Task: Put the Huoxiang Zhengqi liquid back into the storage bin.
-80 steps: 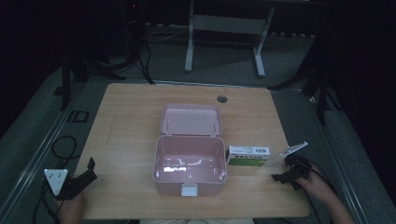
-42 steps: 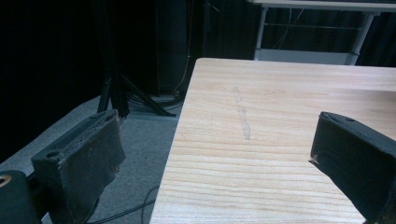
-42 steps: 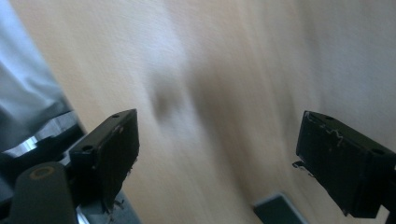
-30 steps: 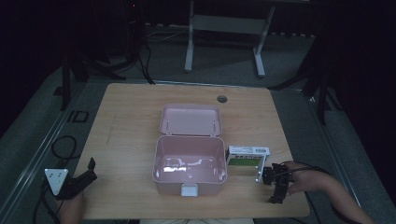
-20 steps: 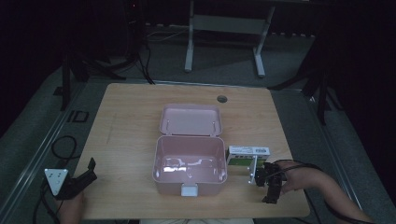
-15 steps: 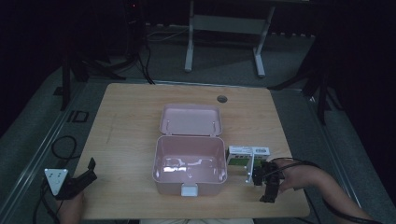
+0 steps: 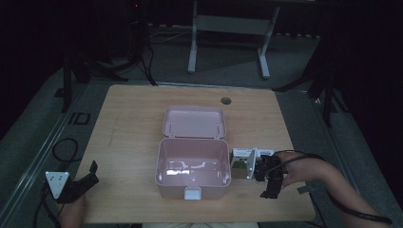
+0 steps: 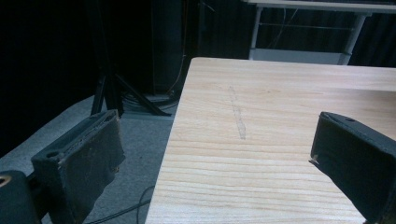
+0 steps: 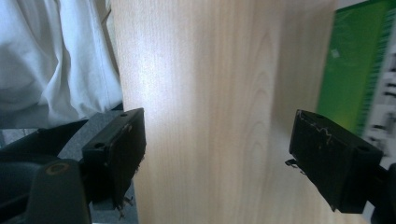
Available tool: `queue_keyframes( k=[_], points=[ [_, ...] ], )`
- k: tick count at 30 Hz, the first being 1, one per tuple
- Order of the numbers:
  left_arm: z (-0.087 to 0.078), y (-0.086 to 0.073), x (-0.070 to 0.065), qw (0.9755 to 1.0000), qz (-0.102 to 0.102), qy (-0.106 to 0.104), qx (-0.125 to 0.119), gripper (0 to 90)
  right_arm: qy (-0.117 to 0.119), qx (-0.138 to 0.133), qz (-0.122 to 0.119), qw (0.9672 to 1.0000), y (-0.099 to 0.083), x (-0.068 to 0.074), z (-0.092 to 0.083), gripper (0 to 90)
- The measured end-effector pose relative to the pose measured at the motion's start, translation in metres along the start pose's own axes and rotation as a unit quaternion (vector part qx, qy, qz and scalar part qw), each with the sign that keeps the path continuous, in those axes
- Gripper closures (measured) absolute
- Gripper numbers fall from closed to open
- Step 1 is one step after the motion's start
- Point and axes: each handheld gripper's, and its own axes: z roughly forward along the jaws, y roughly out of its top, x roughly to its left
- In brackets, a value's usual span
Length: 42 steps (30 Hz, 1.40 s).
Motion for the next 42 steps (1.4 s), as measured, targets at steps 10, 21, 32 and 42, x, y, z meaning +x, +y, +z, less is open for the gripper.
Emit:
queue_keyframes(
  k=[10,21,32,42],
  points=[
    [0.0,0.0,0.0,1.0,-0.001,-0.001,0.001,2.7,-0.011,0.001,0.013,0.9999,-0.002,-0.012,-0.021,20.9],
    [0.001,0.0,0.001,1.0,-0.002,-0.004,0.004,2.7,-0.019,0.019,0.032,0.9991,-0.006,-0.044,-0.033,25.0],
    [0.001,0.0,0.001,1.0,-0.003,-0.006,0.004,2.7,-0.04,0.01,0.041,0.9983,-0.009,-0.065,-0.043,26.2],
    [0.001,0.0,0.001,1.0,-0.003,-0.006,0.004,2.7,-0.045,0.014,0.055,0.9974,-0.016,-0.083,-0.032,30.0]
  ],
)
